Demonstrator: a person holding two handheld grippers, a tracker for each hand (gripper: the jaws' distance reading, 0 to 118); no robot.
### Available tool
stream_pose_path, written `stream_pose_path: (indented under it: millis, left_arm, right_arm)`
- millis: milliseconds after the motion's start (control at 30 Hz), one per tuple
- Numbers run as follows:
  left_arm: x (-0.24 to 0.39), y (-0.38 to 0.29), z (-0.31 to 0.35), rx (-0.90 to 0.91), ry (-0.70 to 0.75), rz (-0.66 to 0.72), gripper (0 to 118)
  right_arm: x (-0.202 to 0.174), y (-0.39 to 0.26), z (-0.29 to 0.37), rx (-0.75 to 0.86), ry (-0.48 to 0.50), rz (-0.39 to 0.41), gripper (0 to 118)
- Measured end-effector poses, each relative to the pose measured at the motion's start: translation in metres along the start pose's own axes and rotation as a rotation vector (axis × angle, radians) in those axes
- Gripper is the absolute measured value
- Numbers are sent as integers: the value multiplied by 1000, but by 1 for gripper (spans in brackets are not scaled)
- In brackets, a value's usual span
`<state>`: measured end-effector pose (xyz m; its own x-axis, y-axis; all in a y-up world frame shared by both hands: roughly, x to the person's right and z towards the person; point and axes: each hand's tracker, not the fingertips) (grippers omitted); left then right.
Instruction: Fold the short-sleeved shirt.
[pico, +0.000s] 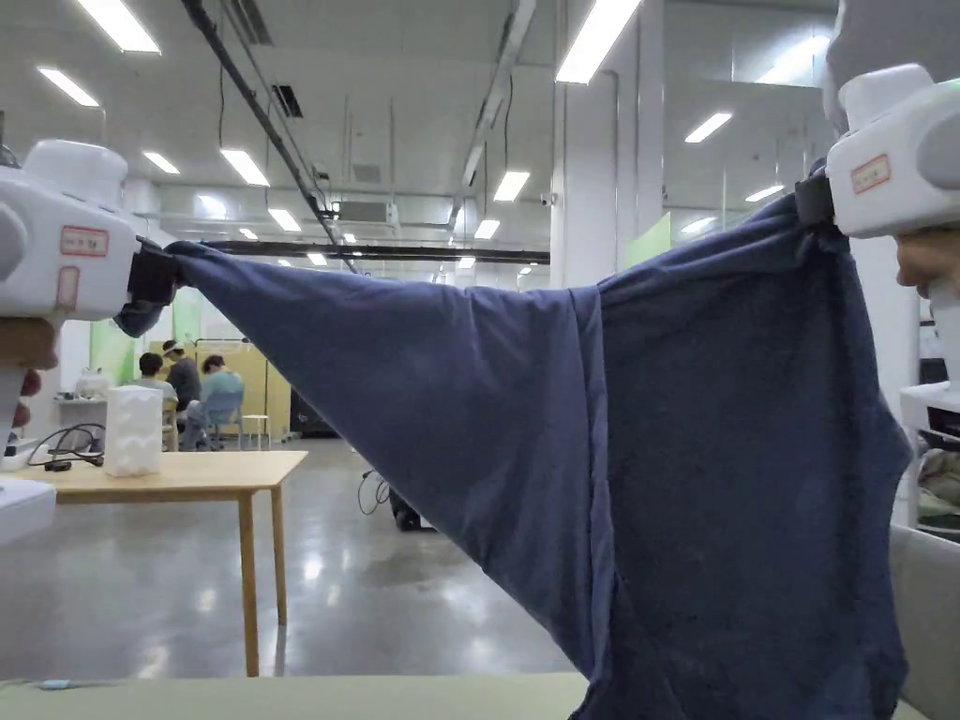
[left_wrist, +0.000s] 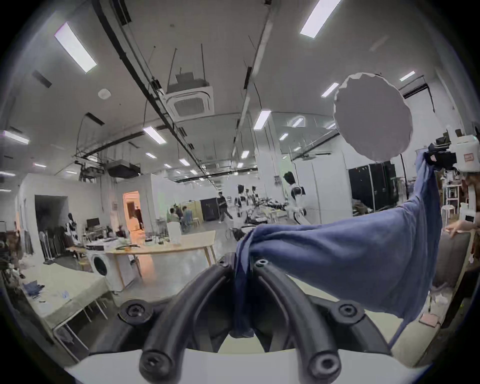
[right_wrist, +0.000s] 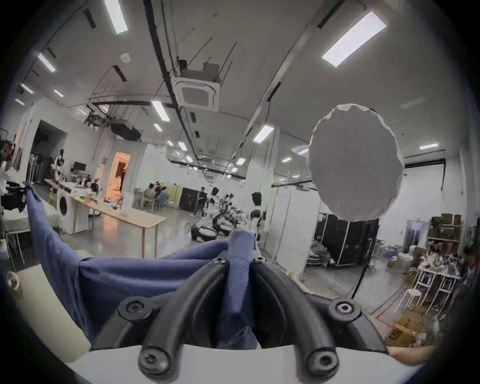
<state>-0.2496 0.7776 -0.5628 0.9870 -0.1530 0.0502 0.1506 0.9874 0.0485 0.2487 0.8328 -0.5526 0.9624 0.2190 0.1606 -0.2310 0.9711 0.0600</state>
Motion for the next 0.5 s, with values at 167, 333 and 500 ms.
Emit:
stream_pose_path:
  millis: [167, 333, 500]
  left_arm:
    - [-1, 46, -13, 51, 49, 50, 8]
    - [-2, 61, -37, 61, 84, 2, 8]
    - [-8, 79, -67, 98, 107, 18, 8]
  right_arm:
    - [4, 38, -8, 43, 5, -76, 10]
    - [6, 54, -39, 47, -9, -94, 10]
    - [0, 63, -71, 65, -24, -107, 10]
